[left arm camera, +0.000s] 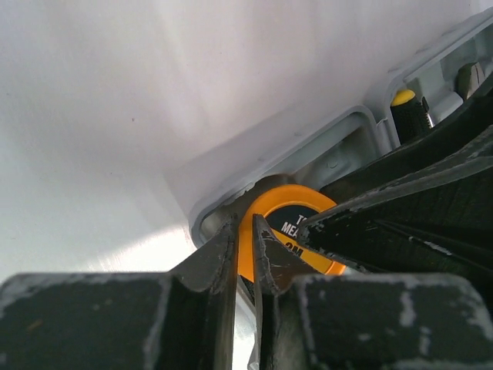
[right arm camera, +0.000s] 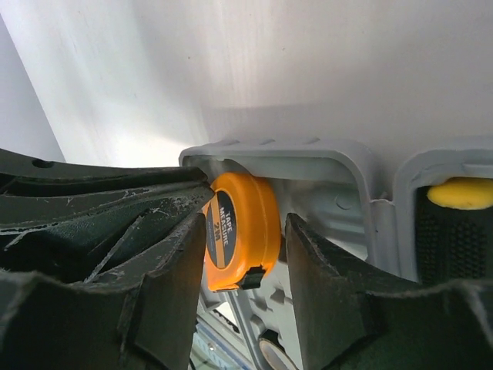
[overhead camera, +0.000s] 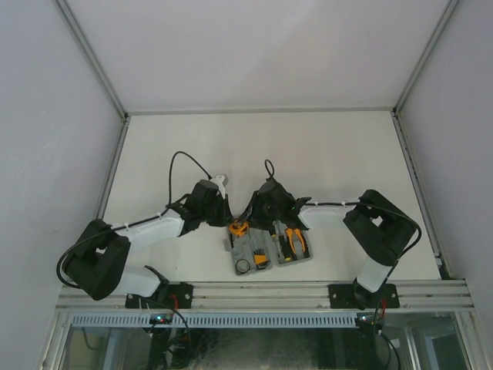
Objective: Sort the tools into containers
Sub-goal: Adjust the engineering item in the storage box.
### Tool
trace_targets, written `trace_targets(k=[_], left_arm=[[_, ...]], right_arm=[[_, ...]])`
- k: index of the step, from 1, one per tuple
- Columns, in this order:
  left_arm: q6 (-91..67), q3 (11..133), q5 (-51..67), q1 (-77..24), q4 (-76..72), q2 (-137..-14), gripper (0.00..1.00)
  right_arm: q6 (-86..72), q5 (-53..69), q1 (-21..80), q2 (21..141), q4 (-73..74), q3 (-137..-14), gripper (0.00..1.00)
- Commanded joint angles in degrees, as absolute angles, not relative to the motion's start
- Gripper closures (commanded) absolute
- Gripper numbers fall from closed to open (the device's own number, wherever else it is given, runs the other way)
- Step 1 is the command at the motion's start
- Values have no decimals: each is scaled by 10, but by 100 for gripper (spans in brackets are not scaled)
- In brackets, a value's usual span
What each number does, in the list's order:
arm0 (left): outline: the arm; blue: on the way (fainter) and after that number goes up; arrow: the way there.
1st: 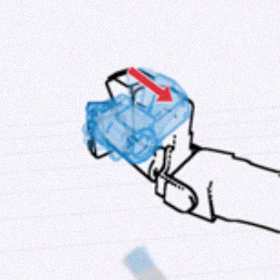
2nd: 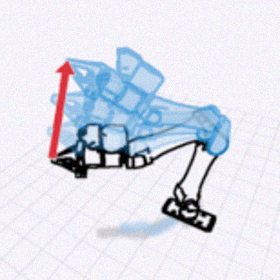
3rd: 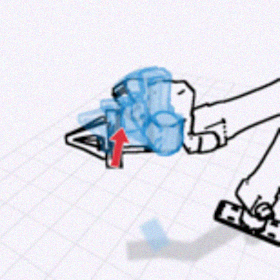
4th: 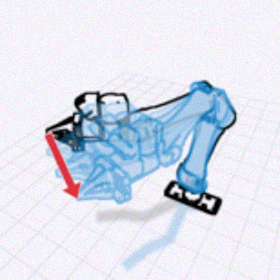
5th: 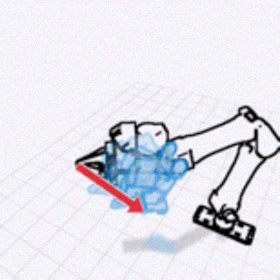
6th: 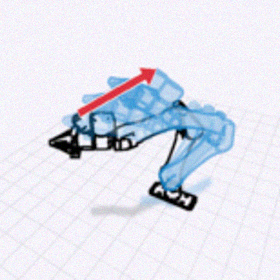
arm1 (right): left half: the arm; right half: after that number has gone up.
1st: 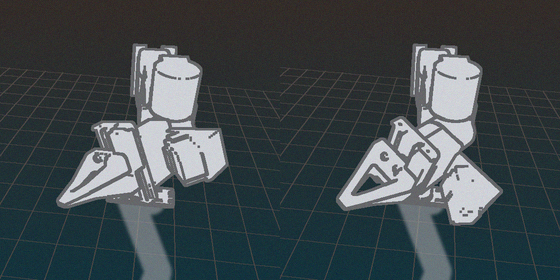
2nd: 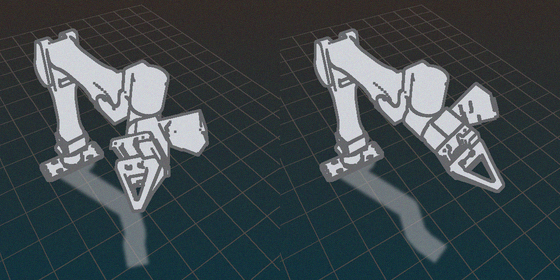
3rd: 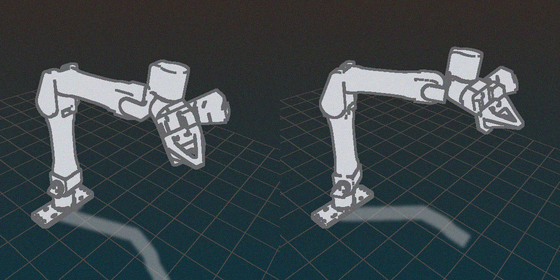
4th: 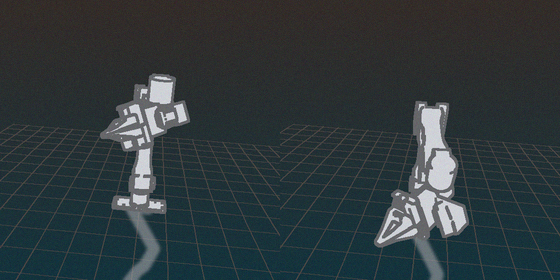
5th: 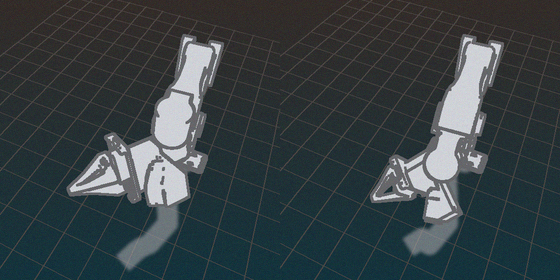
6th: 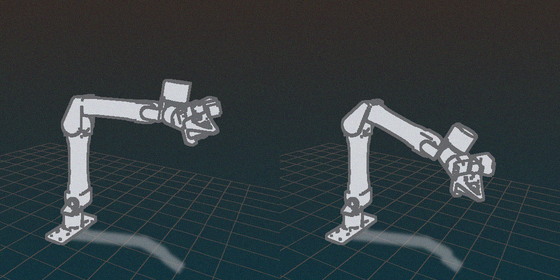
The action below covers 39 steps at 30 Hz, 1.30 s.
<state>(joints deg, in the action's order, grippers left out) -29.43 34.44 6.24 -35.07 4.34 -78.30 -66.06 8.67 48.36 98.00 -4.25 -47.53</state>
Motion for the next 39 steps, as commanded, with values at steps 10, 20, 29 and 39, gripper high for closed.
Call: trace_targets(k=[10, 20, 29, 39], left_arm=[[-300, 328, 69, -354, 23, -785, 87], [-305, 355, 34, -352, 77, -681, 77], [-303, 348, 13, -344, 96, -614, 71], [-311, 325, 3, -342, 94, -609, 71]], right_arm=[[-677, 130, 476, 993, -106, -481, 79], [-601, 144, 449, 958, -59, -485, 94], [-485, 254, 410, 976, -56, -525, 99], [-403, 364, 405, 1043, -3, -620, 100]])
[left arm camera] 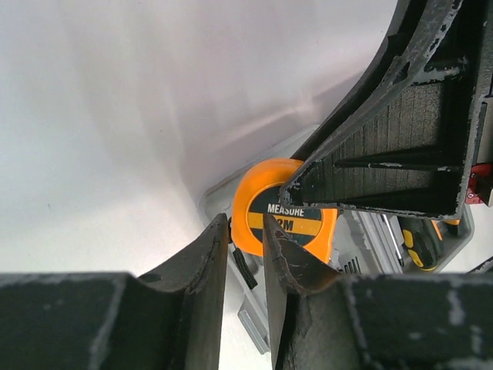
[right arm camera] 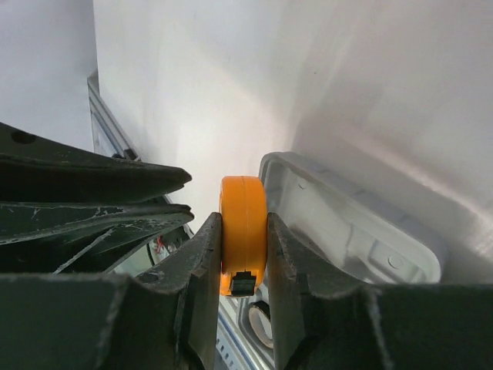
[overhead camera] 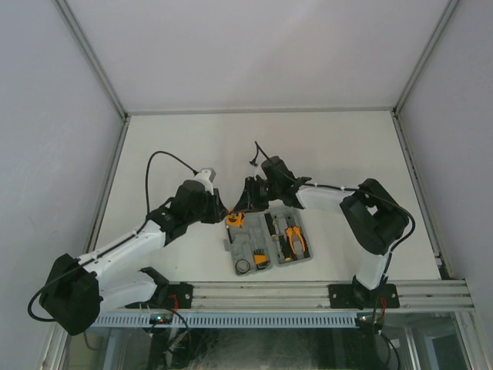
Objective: Sort the tools into containers
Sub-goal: Adjust the engineering item in the storage box.
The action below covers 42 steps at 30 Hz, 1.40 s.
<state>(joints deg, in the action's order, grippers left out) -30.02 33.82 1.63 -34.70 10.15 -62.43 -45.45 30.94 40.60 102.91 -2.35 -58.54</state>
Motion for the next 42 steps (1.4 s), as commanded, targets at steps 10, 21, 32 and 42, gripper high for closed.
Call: trace_targets(k=[10, 21, 32, 42], left_arm=[[-332, 296, -17, -341, 92, -589, 73], [-330, 292, -3, -341, 82, -598, 73], [-329, 291, 0, -341, 78, -600, 73], [-327, 293, 3, -341, 77, -606, 73]], right_arm=[[-308, 370, 405, 1070, 100, -676, 100], [-246, 354, 411, 1108, 141, -733, 100], [-190, 367, 421, 1143, 159, -766, 100], [-151, 359, 421, 1153, 177, -767, 92]])
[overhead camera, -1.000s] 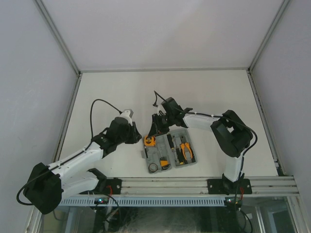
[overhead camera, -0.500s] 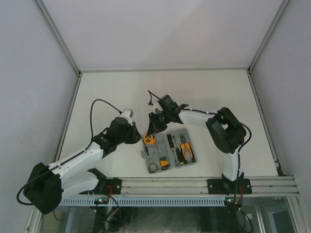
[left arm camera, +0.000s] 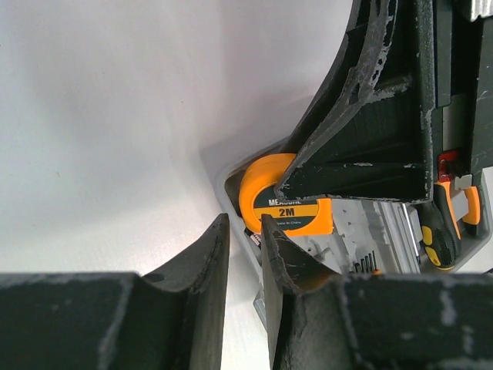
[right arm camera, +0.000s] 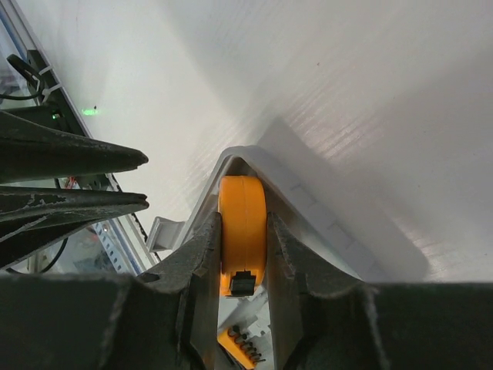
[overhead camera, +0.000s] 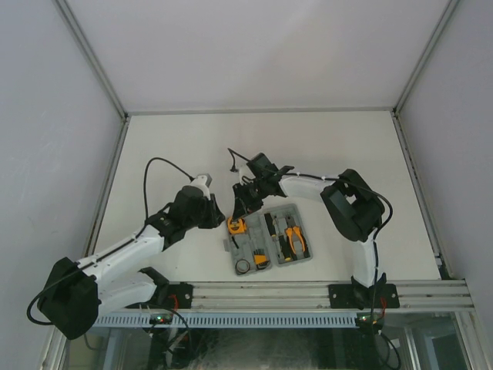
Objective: Sort the tools into containers
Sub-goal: Adjust the engineering item in the storage box.
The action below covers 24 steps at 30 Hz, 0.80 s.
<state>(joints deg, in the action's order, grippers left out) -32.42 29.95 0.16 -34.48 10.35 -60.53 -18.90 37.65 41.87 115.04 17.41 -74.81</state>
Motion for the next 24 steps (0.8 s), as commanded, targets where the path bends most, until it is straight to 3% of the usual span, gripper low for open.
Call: trace_targets(k=[1, 9, 24], left_arm=[[-327, 293, 3, -341, 76, -607, 73], [-325, 296, 5, -341, 74, -617, 73], [-326, 299, 10, -341, 71, -627, 73]], right_arm=[[-150, 356, 421, 1152, 178, -767, 89], [-147, 323, 420, 1125, 179, -767, 68], [-156, 237, 425, 1065, 199, -768, 57]])
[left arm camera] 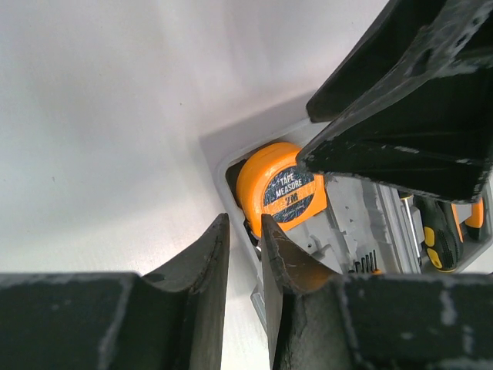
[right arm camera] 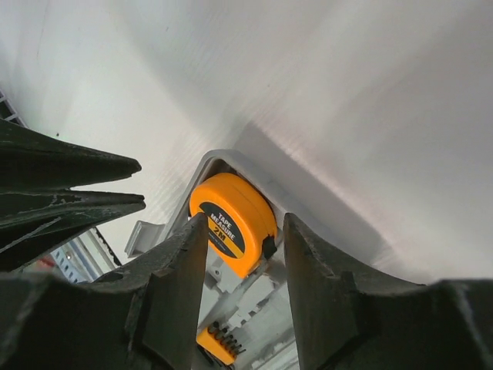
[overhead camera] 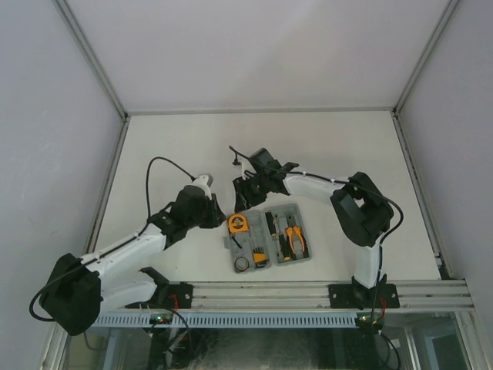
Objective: Sort the tools into containers
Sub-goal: Adjust the engineering item in the storage box.
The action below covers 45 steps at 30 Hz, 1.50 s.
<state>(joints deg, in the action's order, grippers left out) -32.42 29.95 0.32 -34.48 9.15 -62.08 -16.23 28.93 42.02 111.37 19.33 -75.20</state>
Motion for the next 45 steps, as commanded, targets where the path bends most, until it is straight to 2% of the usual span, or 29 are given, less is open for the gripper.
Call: trace_targets(k=[1, 10, 26, 38, 45], left_arm=[[-325, 301, 11, -341, 70, -631, 73], [-317, 325, 32, -341, 62, -667, 72], [-281, 384, 24, -341, 51, -738, 73], [-269, 383, 49, -342, 40, -766, 74], [-272, 375, 64, -342, 27, -779, 79]], right_arm=[[-158, 220, 427, 1059, 205, -768, 57], [-177, 135, 463, 1040, 252, -761, 63], [-178, 150, 474, 1069, 228, -762, 69], [-172, 166, 476, 1087, 235, -761, 75], [-174, 170, 477, 1096, 238, -761, 80]])
